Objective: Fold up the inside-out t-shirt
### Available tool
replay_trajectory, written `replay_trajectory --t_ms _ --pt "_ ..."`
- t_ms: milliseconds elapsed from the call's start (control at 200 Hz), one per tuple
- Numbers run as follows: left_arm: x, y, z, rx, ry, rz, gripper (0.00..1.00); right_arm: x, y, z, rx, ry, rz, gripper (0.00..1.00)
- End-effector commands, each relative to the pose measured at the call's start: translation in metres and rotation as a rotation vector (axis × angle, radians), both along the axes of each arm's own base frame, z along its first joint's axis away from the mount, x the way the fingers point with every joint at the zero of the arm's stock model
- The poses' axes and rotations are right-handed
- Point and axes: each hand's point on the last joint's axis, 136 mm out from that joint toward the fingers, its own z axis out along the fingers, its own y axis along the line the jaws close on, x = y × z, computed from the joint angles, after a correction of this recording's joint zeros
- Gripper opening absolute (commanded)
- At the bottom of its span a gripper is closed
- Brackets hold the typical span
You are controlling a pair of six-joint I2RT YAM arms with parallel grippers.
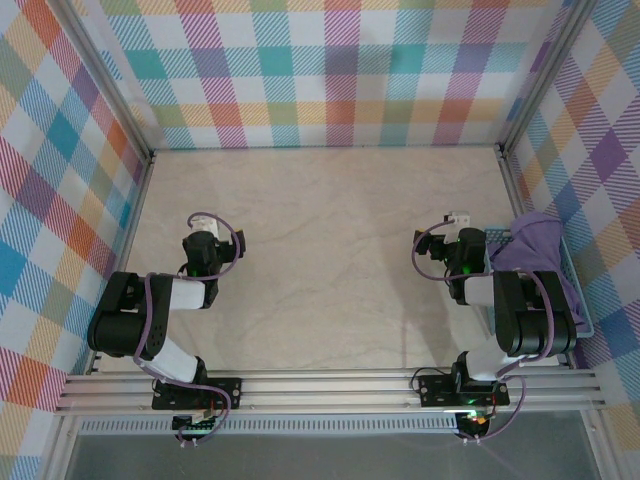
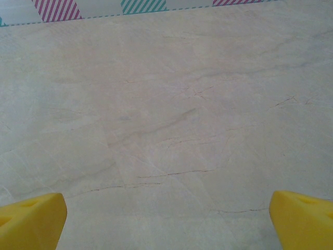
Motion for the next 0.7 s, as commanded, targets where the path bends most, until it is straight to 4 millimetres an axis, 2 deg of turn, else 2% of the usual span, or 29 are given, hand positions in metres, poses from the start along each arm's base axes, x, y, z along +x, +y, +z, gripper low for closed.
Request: replay_trajectory --t_ms 0,245,400,485,565,695 --pt "0.000 0.000 0.000 0.012 -0.008 -0.013 1.00 0.004 0.001 0.011 -0.002 -0.041 0.004 1.00" --pt "-0.001 0.000 0.002 0.016 -0.016 -0.012 1.00 0.004 0.001 0.011 -0.003 -0.042 0.005 1.00" --pt "-0.012 -0.004 0.028 0.062 -0.060 0.008 1.00 -0.003 0.014 0.023 -0.012 -0.065 0.075 1.00" --pt "-0.022 -0.009 0.051 0.073 -0.078 0.011 1.00 -0.013 0.022 0.045 -0.045 -0.093 0.099 1.00" --pt "-0.033 -0.005 0.079 0.033 -0.109 0.060 1.00 -0.023 0.033 0.070 -0.056 -0.114 0.121 1.00" --pt "-0.050 0.004 0.124 -0.150 -0.147 0.168 1.00 -0.036 0.051 0.132 0.063 -0.159 0.181 1.00"
